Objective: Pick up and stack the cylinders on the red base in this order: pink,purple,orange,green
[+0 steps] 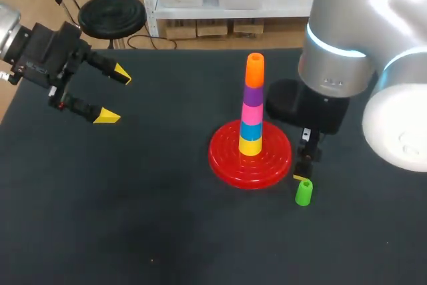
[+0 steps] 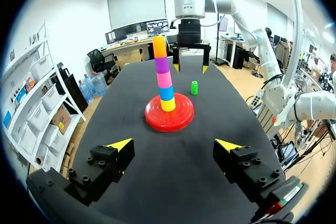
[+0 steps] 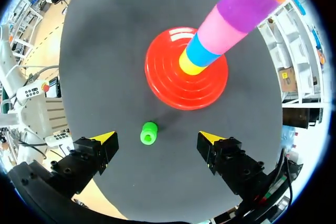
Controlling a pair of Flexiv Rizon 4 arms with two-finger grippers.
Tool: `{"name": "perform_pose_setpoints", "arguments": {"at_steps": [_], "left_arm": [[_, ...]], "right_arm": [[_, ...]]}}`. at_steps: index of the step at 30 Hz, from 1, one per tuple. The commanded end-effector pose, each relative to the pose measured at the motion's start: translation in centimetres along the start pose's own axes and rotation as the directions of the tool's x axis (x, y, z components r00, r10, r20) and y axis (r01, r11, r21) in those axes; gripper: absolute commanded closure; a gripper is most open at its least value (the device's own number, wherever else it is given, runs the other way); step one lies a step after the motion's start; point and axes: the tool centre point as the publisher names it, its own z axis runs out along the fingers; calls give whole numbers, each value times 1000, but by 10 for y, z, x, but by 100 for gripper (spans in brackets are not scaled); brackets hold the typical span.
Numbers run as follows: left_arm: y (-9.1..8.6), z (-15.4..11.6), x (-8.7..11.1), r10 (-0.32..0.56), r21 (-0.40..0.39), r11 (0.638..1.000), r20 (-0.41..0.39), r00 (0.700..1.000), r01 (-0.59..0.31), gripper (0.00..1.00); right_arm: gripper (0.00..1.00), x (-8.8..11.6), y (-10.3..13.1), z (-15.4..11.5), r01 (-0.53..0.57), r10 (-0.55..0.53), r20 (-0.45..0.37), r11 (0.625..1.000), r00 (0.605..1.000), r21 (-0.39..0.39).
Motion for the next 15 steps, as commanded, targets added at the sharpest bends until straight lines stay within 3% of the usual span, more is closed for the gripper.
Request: {"name": "perform_pose_setpoints", "arguments": {"at_steps": [1,15], "left_arm": [[-1,0,1,2,-4,1000,2,1000,-2,0],[-1,0,1,2,-4,1000,2,1000,-2,0]], "right_arm": [[0,-3,-6,15,-5,5,-12,1000,1000,-23],[0,-3,-5,42,-8,6,-29,997,1000,-80]]}}
